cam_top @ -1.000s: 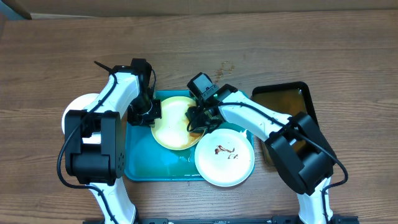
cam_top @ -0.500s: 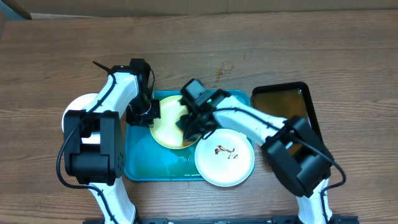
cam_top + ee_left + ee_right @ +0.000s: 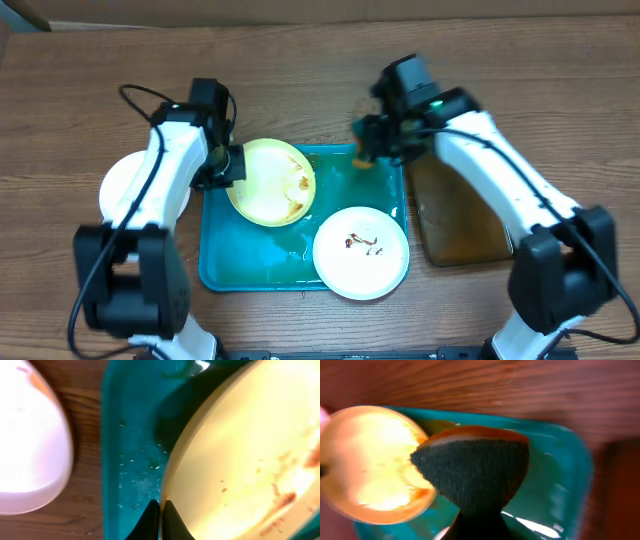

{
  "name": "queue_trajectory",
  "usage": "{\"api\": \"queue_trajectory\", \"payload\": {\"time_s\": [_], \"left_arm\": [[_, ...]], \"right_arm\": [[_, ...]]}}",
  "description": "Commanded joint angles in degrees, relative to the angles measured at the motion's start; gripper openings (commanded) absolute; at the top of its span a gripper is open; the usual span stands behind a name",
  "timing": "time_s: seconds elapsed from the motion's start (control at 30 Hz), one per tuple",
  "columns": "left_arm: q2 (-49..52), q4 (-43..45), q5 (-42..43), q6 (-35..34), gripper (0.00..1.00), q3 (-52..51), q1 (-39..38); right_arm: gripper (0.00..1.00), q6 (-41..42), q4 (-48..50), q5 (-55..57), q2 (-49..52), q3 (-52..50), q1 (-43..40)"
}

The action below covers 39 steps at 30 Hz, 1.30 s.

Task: Clean dirty plates on tray and stack at the side
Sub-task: 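Return the sponge to the black water tray with the right gripper, then lift the yellow plate with the left gripper and stack it on the white plate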

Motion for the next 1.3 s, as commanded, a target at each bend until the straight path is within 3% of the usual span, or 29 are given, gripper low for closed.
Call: {"api": "queue_trajectory", "payload": {"time_s": [0.0, 0.3, 0.7, 0.9, 1.27], "left_arm": [[-5.44, 0.04, -4.96, -1.64, 0.04, 0.04, 0.52], [-16.87, 0.57, -27.43, -3.30, 0.04, 0.04, -5.88], [-18.08, 1.88, -57.59, -3.67, 0.04, 0.00, -28.63], [-16.57, 2.21, -62.40, -3.65, 0.04, 0.00, -34.75], [-16.37, 2.21, -66.34, -3.39, 0.04, 0.00, -36.57]], "right_arm": [[0.04, -0.39, -3.96, 7.76, -0.31, -0.39, -3.58], [0.04, -0.39, -8.41, 13.35, -0.31, -6.34, -10.91], [0.04, -0.42, -8.02, 13.38, -0.31, -8.15, -11.54], [0.04, -0.39, -8.07, 13.38, -0.31, -8.15, -11.54], [0.04, -0.39, -8.07, 13.35, -0.31, -8.15, -11.54]]}}
